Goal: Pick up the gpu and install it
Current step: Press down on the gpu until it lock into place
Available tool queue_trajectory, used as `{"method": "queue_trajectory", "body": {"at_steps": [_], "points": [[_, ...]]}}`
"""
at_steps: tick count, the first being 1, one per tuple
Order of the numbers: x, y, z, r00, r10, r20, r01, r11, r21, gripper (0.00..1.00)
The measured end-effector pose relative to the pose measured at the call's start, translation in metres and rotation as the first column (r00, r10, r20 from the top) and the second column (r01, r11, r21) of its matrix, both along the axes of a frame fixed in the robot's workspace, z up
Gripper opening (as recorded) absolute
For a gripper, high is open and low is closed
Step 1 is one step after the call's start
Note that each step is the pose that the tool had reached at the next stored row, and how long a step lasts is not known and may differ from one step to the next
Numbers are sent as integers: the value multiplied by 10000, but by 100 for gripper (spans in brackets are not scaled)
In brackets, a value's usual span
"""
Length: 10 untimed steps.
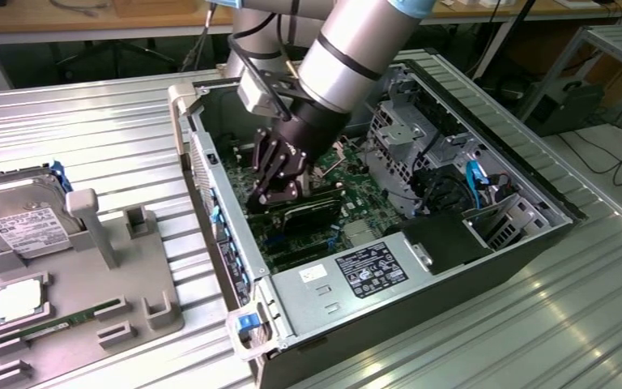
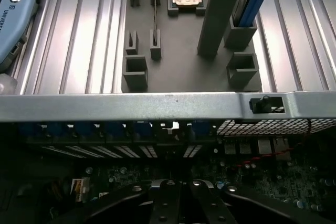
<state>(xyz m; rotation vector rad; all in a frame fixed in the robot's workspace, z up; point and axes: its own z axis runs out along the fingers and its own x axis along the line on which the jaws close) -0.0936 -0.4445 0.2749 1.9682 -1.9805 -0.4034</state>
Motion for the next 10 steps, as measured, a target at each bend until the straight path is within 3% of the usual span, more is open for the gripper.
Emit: {"method": "queue_trajectory", "body": {"at_steps": [1,3,10], "points": [[2,4,0,9999,16,168,-16,10000,1,11],[2,6,-1,9993,34,384,-34,10000,-3,11],[2,5,-10,9961,37,877,-36,10000,-4,11]]}}
